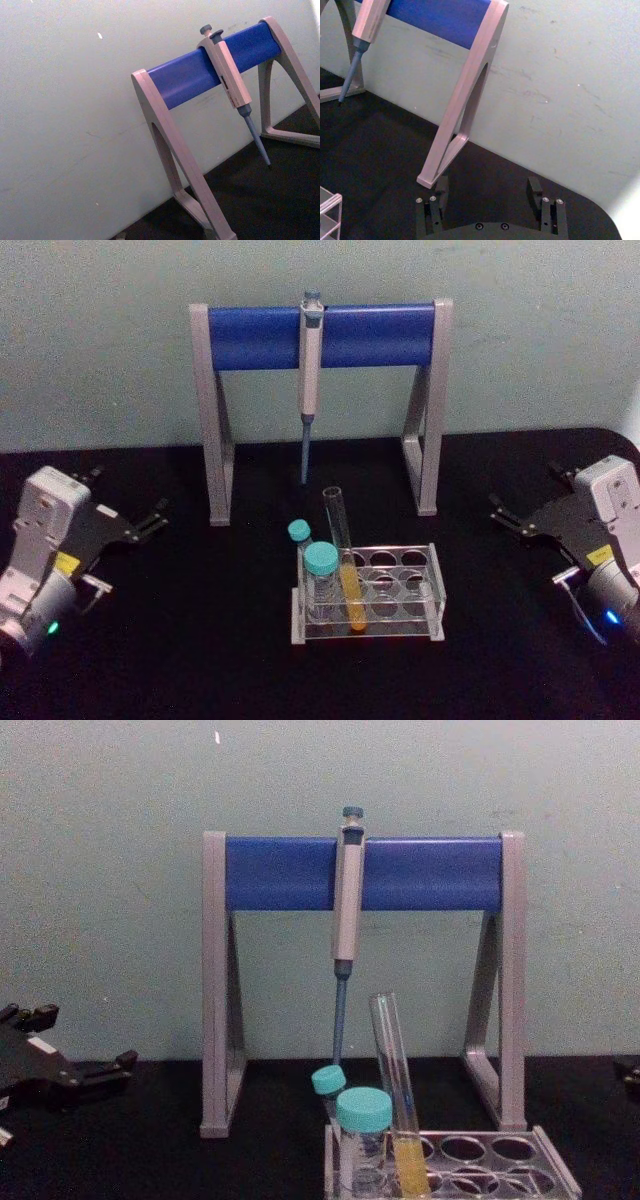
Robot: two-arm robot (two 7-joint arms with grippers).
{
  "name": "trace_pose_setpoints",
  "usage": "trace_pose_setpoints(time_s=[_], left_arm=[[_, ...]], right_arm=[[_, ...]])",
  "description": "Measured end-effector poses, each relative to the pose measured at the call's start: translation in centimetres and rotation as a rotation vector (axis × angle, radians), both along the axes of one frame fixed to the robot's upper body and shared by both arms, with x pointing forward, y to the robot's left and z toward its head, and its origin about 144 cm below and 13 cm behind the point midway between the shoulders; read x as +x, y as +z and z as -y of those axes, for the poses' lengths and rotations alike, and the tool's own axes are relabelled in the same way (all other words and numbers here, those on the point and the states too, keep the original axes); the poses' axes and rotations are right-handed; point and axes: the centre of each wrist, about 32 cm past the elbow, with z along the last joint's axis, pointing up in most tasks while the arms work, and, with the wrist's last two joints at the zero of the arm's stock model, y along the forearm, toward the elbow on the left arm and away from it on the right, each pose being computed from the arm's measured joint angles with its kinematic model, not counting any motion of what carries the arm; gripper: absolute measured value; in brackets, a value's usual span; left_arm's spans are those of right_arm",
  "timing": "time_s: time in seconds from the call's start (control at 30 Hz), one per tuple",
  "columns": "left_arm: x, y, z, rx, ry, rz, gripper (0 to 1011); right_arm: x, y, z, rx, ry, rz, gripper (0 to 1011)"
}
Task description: Pick up the test tube from the test tube rack, shake it, then place it back into the test tube rack.
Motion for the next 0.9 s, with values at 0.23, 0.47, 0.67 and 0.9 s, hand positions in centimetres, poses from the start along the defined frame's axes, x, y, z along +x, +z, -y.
trace_pose_setpoints(time_s=[0.23,0.47,0.67,0.9], left_arm=[[0.0,0.0,0.0,0.0,0.0,0.0,1001],[0.0,0.0,0.0,0.0,0.0,0.0,1001],[0.0,0.0,0.0,0.0,0.0,0.0,1001],[0.0,0.0,0.0,0.0,0.0,0.0,1001]], right_arm=[[0.02,0.03,0.02,0.0,0.0,0.001,1000],[0.02,0.03,0.02,-0.001,0.0,0.001,1000],[0.02,0.03,0.02,-0.001,0.0,0.001,1000],[0.02,0.03,0.02,-0.001,0.0,0.001,1000]])
